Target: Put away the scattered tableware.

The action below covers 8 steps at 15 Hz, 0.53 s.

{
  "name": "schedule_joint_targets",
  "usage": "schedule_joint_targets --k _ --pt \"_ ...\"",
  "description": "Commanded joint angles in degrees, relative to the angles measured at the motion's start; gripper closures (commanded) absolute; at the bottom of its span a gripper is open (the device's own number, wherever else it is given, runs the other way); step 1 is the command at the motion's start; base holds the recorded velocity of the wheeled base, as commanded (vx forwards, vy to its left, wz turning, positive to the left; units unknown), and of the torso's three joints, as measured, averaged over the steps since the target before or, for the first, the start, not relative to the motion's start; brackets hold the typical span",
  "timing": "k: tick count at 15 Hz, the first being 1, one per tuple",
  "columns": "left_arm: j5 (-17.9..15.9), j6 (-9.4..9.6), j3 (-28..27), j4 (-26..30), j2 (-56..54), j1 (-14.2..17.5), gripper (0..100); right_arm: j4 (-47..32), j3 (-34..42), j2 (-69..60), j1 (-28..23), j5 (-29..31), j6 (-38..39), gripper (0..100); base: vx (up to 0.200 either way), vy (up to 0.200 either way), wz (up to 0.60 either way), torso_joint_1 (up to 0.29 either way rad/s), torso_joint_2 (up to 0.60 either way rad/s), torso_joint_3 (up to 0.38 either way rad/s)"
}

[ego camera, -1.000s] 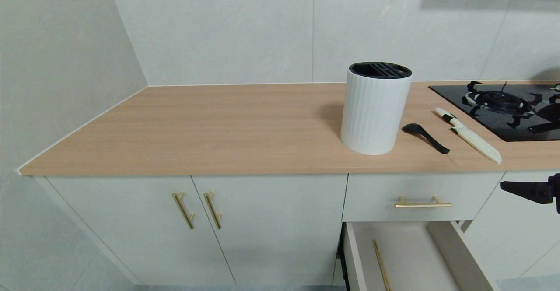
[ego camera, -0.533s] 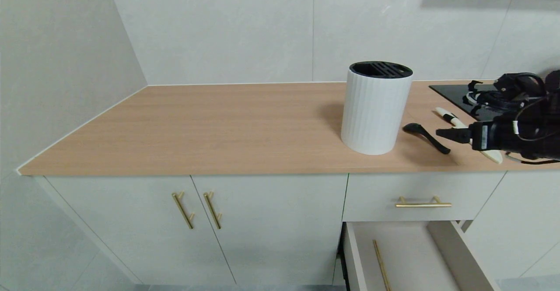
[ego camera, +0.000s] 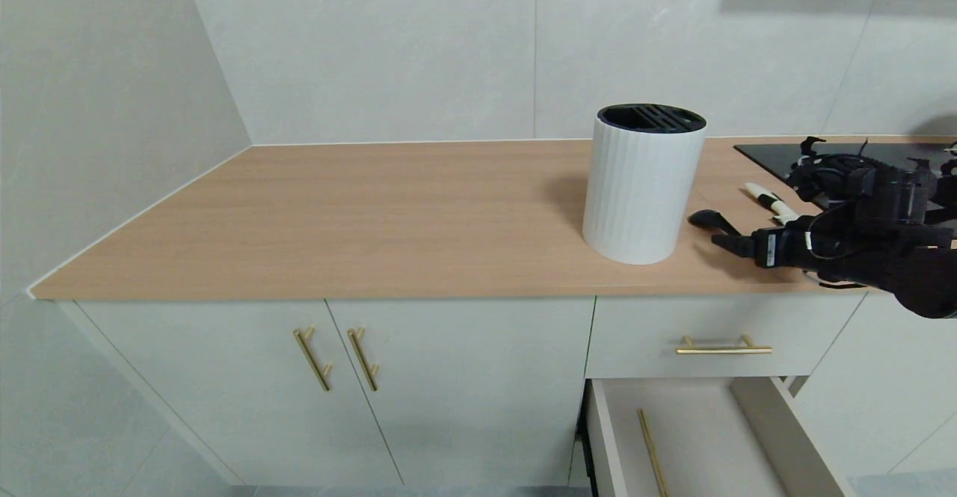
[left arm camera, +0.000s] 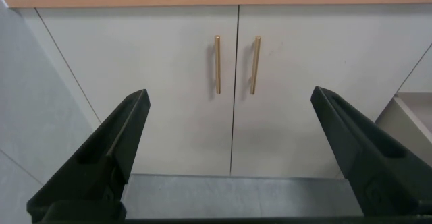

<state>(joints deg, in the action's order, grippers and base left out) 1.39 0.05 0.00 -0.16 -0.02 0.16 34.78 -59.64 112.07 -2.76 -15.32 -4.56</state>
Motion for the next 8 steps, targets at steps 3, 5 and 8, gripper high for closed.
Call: schedule_joint_targets --k 3,5,8 --pt "0.0 0.04 0.0 0.0 0.0 0.0 0 3.5 -0.1 3.8 -0.1 1.0 0.0 0 0.0 0.0 0.0 0.0 0.0 0.0" --pt "0.0 0.04 0.0 0.0 0.0 0.0 0 3.9 -0.2 4.1 -0.1 2.3 0.0 0 0.0 0.0 0.0 0.0 0.0 0.0" --pt "0.0 0.04 0.0 0.0 0.0 0.0 0 3.5 -0.2 4.3 -0.1 2.4 0.0 0 0.0 0.0 0.0 0.0 0.0 0.0"
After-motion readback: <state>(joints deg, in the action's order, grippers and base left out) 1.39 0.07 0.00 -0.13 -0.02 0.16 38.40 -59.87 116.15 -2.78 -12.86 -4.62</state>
